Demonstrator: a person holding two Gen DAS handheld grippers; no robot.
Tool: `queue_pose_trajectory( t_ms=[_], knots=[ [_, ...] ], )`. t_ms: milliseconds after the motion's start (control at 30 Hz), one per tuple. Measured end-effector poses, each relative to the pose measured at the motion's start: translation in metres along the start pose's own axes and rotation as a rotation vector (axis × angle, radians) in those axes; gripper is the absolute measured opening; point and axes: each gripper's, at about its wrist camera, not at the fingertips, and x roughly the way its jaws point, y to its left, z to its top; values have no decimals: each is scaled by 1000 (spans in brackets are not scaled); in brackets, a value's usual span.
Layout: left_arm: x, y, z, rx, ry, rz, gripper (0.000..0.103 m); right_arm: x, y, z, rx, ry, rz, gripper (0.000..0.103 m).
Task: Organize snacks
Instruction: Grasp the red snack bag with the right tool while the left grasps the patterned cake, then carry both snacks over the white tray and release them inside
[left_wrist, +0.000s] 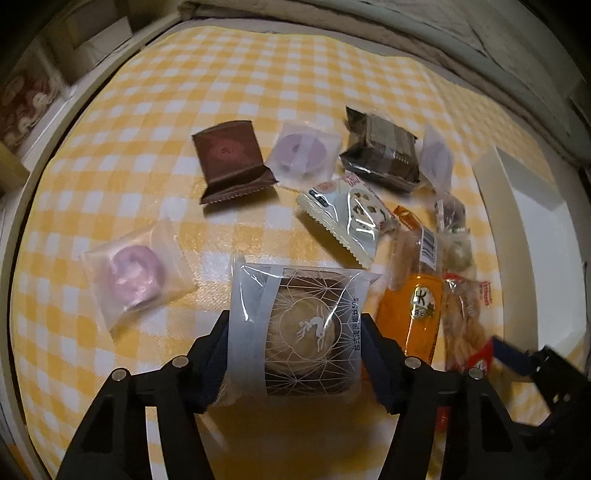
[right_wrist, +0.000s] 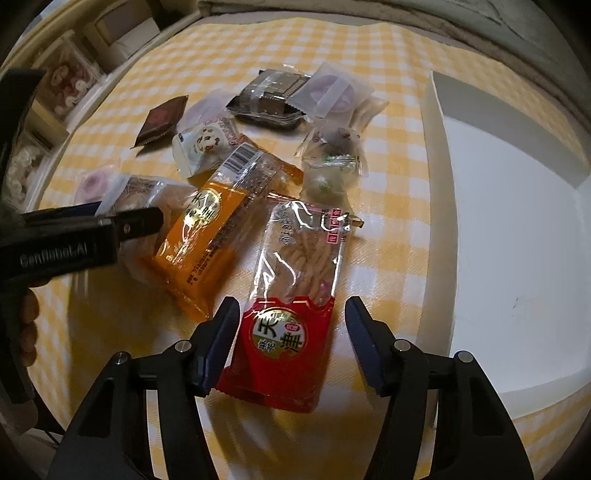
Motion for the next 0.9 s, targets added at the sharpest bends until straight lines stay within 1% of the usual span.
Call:
queue_pose_trajectory(
  t_ms=[33,133,233,267,300,333,400,467,633,767,900],
  knots=[
    [-3,0,-1,-3,-8,4,62,0,3,-1,-12,1,2,55],
    [-22,-1,-4,-1,-82,24,61,5,8,-4,-19,28,13,47],
    [-54,-3,-9,-7,-173,12,61,3,8,-5,-28,16,7,41],
    [-67,-5,-11,-14,-216,0,61,0,7,-4,-23,8,11,39],
    [-75,-7,-13,-14,-239,-2,61,-2,6,-3,-20,0,16,36],
    [-88,-11,-17,-12,-281,-4,61,-7,4,-2,-14,-16,24,34],
    [-108,-17,-25,-4,-336,-4,61,-15,1,0,-5,-39,39,33],
    [-126,-24,-33,-1,-389,-12,61,-27,-1,3,1,-75,56,33],
    [-164,-35,-59,3,-464,-54,61,-65,-11,9,6,-183,78,33],
    [-185,-49,-80,21,-498,-83,61,-103,-27,14,6,-290,74,33],
    [-199,-67,-84,52,-520,-107,61,-141,-50,15,21,-386,61,33]
  ],
)
